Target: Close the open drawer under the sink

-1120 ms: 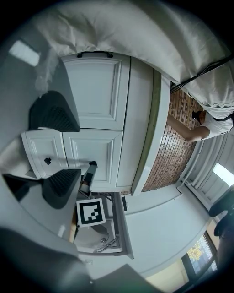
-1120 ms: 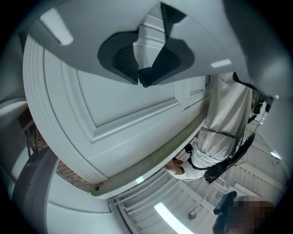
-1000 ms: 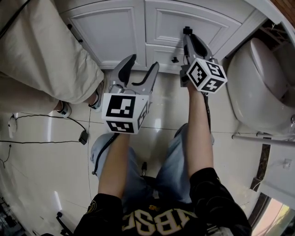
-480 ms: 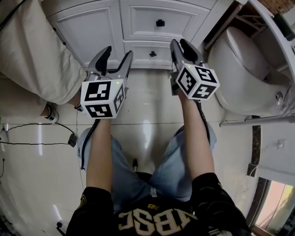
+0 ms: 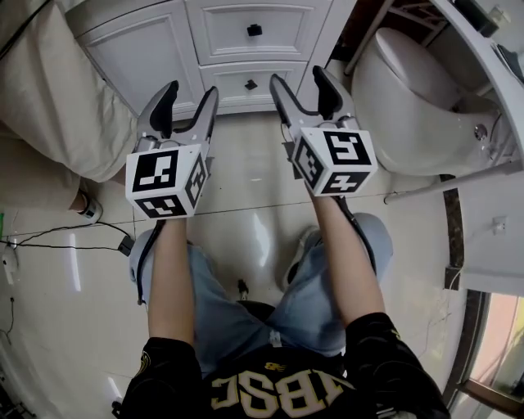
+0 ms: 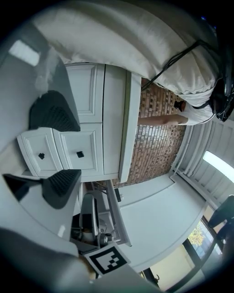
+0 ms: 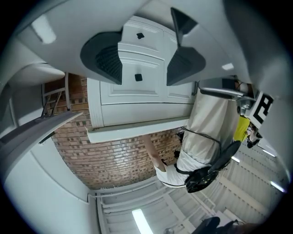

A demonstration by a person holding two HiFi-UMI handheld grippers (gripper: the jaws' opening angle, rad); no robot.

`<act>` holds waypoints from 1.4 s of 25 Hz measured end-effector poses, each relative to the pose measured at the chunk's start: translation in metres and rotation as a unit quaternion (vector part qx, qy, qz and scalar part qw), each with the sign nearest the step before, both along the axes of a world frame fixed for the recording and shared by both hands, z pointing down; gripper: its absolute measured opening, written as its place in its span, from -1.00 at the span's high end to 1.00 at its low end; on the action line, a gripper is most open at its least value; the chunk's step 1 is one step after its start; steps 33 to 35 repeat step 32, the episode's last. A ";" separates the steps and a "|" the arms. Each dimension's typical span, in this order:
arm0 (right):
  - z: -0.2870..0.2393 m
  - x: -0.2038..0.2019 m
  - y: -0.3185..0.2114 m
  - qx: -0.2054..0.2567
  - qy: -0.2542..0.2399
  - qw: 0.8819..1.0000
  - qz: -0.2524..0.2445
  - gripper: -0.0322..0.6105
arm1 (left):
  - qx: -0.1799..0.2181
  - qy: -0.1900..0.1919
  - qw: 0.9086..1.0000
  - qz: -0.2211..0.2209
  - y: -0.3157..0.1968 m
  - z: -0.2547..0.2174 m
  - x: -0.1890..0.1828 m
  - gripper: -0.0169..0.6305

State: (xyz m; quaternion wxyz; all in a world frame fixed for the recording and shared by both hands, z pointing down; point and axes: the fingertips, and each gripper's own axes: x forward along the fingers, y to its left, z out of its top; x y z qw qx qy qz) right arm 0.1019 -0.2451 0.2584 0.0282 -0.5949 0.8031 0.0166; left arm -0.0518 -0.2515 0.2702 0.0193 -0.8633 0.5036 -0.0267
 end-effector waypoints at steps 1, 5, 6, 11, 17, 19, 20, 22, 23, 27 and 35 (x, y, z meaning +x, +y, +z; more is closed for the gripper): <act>-0.005 0.000 0.010 0.004 -0.003 1.000 0.000 -0.05 | 0.003 0.000 1.000 0.003 0.007 -0.003 0.003 0.10; -0.020 0.004 0.043 0.018 0.000 1.000 0.003 -0.06 | 0.015 -0.002 1.000 0.018 0.030 -0.014 0.015 0.10; -0.022 0.005 0.049 0.021 0.006 1.000 0.005 -0.06 | 0.019 -0.002 1.000 0.020 0.035 -0.017 0.016 0.10; -0.025 0.006 0.070 0.027 0.030 0.999 0.019 -0.05 | 0.026 -0.006 0.999 0.020 0.051 -0.020 0.009 0.10; -0.024 0.012 0.087 0.022 0.047 0.998 0.034 -0.05 | 0.031 0.001 0.999 0.015 0.062 -0.019 -0.004 0.10; -0.026 0.014 0.095 0.019 0.023 0.999 0.032 -0.05 | 0.025 -0.012 0.999 0.017 0.066 -0.009 -0.004 0.10; -0.029 0.015 0.098 0.020 0.017 0.999 0.033 -0.05 | 0.023 -0.015 0.999 0.017 0.067 -0.007 -0.005 0.10; -0.032 0.011 0.103 0.025 0.020 0.999 0.037 -0.05 | 0.022 -0.014 0.999 0.019 0.070 -0.007 -0.007 0.10; -0.033 0.008 0.103 0.026 0.022 0.999 0.037 -0.05 | 0.023 -0.013 0.999 0.020 0.072 -0.009 -0.008 0.10; -0.030 -0.012 0.098 0.024 0.022 0.999 0.024 -0.04 | 0.036 -0.009 0.999 0.023 0.081 -0.021 -0.012 0.10; -0.033 -0.028 0.105 0.034 0.040 0.999 0.014 -0.04 | 0.040 -0.010 0.999 0.032 0.082 -0.026 -0.008 0.10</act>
